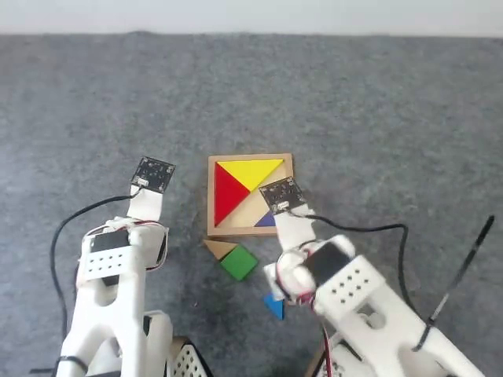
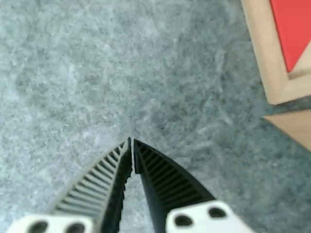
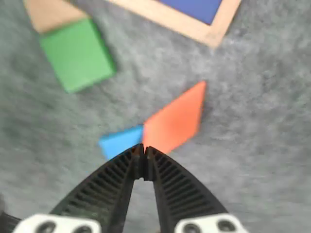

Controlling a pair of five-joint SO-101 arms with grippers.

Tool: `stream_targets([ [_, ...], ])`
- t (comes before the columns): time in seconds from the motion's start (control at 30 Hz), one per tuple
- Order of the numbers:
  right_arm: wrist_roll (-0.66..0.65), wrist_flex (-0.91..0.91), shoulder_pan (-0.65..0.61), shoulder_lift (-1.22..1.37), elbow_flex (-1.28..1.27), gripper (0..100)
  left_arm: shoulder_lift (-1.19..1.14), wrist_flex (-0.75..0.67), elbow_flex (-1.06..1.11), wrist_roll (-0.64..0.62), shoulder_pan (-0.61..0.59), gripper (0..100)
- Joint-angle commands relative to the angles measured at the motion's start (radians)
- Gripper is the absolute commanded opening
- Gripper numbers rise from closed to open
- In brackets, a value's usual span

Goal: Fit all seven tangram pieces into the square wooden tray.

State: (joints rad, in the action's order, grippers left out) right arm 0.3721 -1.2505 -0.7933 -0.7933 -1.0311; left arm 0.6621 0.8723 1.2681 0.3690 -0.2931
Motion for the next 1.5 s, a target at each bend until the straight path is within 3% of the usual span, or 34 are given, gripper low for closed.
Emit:
stream_targets([
  [0.0, 0.176, 0.108, -0.105, -0.03, -0.009, 0.9, 0.028, 0.002, -0.007, 0.002, -0.005, 1],
  [0.23, 0.229, 0.463, -0.09, 0.127, -0.218, 0.8, 0.028, 0.002, -0.005, 0.0, -0.006, 1],
  [0.37, 0.213, 0.438, 0.056, 0.168, -0.221, 0.7, 0.028, 0.002, -0.005, 0.0, -0.006, 1],
  [0.53, 0.084, 0.406, 0.242, 0.17, -0.222, 0.7, 0.028, 0.003, -0.005, 0.0, -0.006, 1],
  [0.7, -0.037, 0.403, 0.318, 0.166, -0.187, 0.7, 0.028, 0.003, -0.005, 0.0, -0.006, 1],
  [0.87, -0.043, 0.291, 0.315, 0.165, -0.081, 0.7, 0.028, 0.002, -0.005, 0.0, -0.006, 1],
  [1.17, -0.041, -0.194, 0.32, 0.165, 0.209, 0.8, 0.028, -0.011, -0.005, 0.002, -0.006, 1],
  [1.27, -0.101, -0.229, 0.349, 0.179, 0.203, 1.3, 0.028, -0.011, -0.005, 0.002, -0.006, 1],
  [1.37, -0.132, -0.214, 0.39, 0.179, 0.186, 9.9, 0.029, -0.009, -0.007, 0.002, -0.006, 1],
  [1.47, -0.054, -0.202, 0.404, 0.177, 0.16, 24.6, 0.049, -0.008, -0.005, 0.0, -0.006, 1],
])
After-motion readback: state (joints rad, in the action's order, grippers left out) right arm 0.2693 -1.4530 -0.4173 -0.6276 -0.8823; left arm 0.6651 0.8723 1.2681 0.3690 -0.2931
